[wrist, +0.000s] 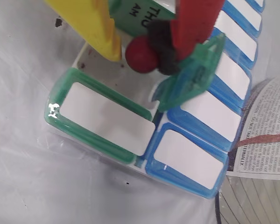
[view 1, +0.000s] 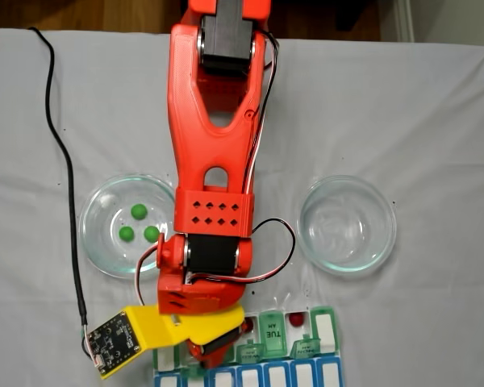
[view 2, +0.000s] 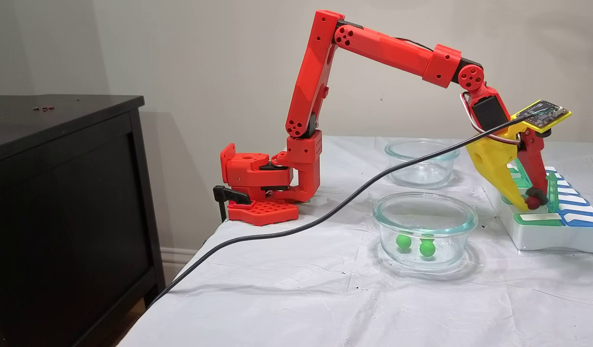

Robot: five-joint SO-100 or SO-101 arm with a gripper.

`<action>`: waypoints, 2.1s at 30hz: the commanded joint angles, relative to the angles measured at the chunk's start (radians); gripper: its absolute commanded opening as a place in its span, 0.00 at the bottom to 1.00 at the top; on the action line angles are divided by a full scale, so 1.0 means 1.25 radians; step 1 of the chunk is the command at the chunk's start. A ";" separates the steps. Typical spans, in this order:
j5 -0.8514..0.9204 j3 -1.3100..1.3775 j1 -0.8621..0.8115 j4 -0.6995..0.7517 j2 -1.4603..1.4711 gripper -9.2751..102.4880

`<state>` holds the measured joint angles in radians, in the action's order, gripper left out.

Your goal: Sort medicines into box.

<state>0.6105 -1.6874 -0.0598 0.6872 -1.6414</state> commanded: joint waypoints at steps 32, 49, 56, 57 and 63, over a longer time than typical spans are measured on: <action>0.248 -0.033 -0.241 0.471 -0.307 0.08; 0.210 -0.275 -0.268 0.347 -0.426 0.31; 0.202 -0.299 -0.254 0.293 -0.406 0.30; 0.205 -0.306 -0.253 0.288 -0.406 0.29; 0.222 -0.333 -0.250 0.260 -0.403 0.29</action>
<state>0.8774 -2.1184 -0.3942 1.0293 -2.0709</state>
